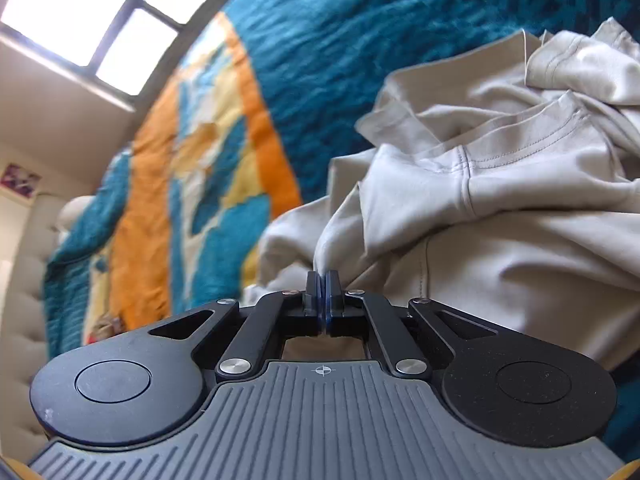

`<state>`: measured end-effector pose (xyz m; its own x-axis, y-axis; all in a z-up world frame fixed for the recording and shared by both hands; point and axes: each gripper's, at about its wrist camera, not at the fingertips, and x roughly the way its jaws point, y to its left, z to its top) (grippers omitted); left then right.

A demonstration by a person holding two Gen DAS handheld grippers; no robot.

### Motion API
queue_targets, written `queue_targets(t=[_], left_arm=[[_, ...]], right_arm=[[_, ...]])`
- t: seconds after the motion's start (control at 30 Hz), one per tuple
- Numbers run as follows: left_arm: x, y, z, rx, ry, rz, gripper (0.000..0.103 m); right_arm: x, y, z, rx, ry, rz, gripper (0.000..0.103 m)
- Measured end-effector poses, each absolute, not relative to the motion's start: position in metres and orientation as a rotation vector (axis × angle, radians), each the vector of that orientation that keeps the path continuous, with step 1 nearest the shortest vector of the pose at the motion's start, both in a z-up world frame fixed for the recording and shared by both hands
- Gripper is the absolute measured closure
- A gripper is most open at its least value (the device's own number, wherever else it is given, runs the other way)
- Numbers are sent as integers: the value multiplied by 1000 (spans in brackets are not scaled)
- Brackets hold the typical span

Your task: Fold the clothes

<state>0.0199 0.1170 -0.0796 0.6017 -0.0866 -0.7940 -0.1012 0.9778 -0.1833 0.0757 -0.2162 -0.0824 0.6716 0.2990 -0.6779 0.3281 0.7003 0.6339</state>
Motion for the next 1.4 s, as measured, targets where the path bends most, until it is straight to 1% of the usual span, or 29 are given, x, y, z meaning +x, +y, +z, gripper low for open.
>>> queue_targets(t=[0.17,0.2,0.23,0.3,0.33,0.37,0.4,0.43,0.47,0.5,0.53,0.6,0.67,0.8,0.83,0.87,0.9,0.97,1.0,1.1,1.13,1.23,1.37,1.4], left_arm=[[27,108,-70,-200,894,-18,8],[29,106,-68,-195,887,-24,8],[33,103,-66,-197,882,-37,11],[45,96,-64,-218,902,-69,15],[51,92,-65,-231,920,-83,20],[57,88,-65,-243,937,-97,29],[63,84,-66,-256,955,-110,33],[69,80,-66,-268,973,-124,34],[71,75,-64,-263,972,-133,35],[72,71,-62,-252,966,-141,35],[73,67,-60,-240,959,-148,35],[73,61,-55,-217,940,-159,34],[74,56,-54,-205,931,-179,34],[81,48,-57,-199,927,-207,34],[84,46,-58,-200,928,-214,34],[88,44,-59,-211,931,-223,34],[94,42,-59,-230,935,-234,34],[110,34,-62,-274,953,-255,33],[122,28,-64,-291,977,-257,33],[164,8,-75,-295,1093,-215,33],[179,1,-79,-293,1137,-199,35],[214,-21,-83,-271,1231,-160,36],[241,-46,-84,-180,1301,-99,38],[247,-52,-88,-141,1337,-85,40]], right_arm=[[-38,-241,-33,752,691,220,102],[-57,-247,-32,738,698,220,102],[-74,-253,-35,737,723,210,102],[-97,-265,-55,743,814,179,102],[-105,-269,-64,745,849,162,97],[-109,-272,-75,748,882,141,92],[-111,-274,-78,767,892,138,89],[-112,-276,-82,787,901,135,84],[-111,-277,-81,803,877,137,65],[-111,-278,-80,819,852,140,49],[-110,-279,-79,832,828,143,48],[-104,-274,-70,717,799,121,48],[-94,-265,-68,602,815,90,48],[-81,-259,-87,615,869,91,48],[-79,-258,-93,635,872,83,50],[-79,-260,-98,661,859,50,72],[-81,-265,-102,686,858,48,100],[-86,-274,-109,732,856,45,102],[-87,-274,-111,708,867,60,102],[-91,-273,-114,674,871,86,101],[-89,-273,-115,667,872,94,101],[-87,-272,-115,644,868,113,100],[-84,-269,-115,605,866,138,95],[-83,-269,-115,595,865,145,94]])
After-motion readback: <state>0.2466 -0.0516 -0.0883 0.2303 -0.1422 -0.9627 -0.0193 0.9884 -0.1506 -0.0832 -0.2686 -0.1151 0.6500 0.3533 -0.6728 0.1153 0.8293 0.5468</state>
